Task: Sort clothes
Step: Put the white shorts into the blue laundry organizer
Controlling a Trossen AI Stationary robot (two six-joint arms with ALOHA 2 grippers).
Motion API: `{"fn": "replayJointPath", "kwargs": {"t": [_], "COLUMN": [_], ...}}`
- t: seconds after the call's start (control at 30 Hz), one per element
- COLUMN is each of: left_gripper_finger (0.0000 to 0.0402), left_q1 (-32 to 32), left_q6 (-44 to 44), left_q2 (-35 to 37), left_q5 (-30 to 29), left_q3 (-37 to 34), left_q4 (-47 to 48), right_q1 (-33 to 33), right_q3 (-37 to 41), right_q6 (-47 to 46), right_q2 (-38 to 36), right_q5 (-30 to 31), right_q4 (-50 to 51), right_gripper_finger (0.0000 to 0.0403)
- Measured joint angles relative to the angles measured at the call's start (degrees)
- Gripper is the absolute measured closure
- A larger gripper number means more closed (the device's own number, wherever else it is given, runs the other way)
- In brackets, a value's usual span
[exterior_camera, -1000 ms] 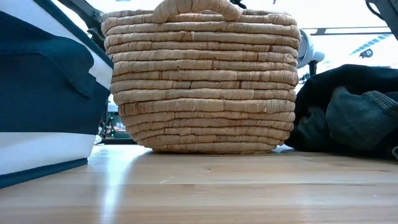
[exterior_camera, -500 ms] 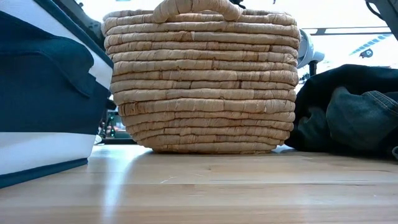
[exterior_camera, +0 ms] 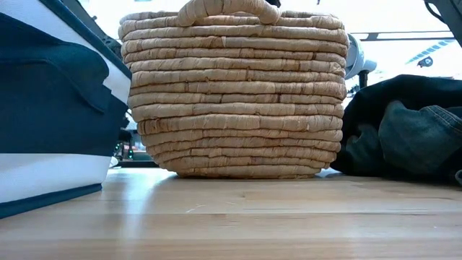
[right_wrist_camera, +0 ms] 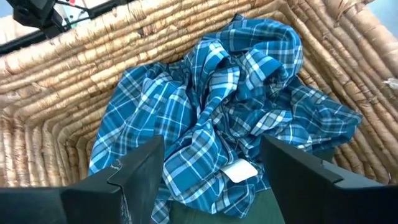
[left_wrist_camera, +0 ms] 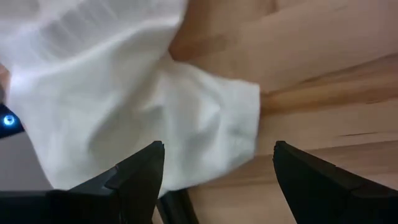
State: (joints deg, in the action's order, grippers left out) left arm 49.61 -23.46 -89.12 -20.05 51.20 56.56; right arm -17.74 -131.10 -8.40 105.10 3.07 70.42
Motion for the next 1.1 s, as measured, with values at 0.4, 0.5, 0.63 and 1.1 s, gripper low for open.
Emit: {"fn": "replayJointPath", "kwargs": {"t": [0.4, 0.5, 0.63, 1.1], "left_gripper_finger": [0.0135, 0.0160, 0.0220, 0.0399], "left_q1": [0.6, 0.6, 0.6, 0.7], "left_q6": [2.7, 2.1, 1.1, 5.0], "left_q2": [-4.3, -4.3, -4.3, -2.6], "left_q5": [-1.6, -1.6, -1.7, 7.2], "left_q3": [-2.8, -2.9, -2.9, -2.1], "left_q4": [-6.8, -7.2, -7.5, -3.1], "right_q1": [0.0, 0.0, 0.0, 0.0], "right_q3": [1.1, 1.1, 1.1, 1.1], "right_q6": [-0.7, -0.7, -0.6, 0.1], "right_q2": [0.0, 0.0, 0.0, 0.0], "right_q5": [-0.1, -0.1, -0.1, -0.1], "right_q4": [-0.1, -0.2, -0.3, -0.4], "right_gripper_finger": [0.0137, 0.0136, 0.0144, 0.0159]}}
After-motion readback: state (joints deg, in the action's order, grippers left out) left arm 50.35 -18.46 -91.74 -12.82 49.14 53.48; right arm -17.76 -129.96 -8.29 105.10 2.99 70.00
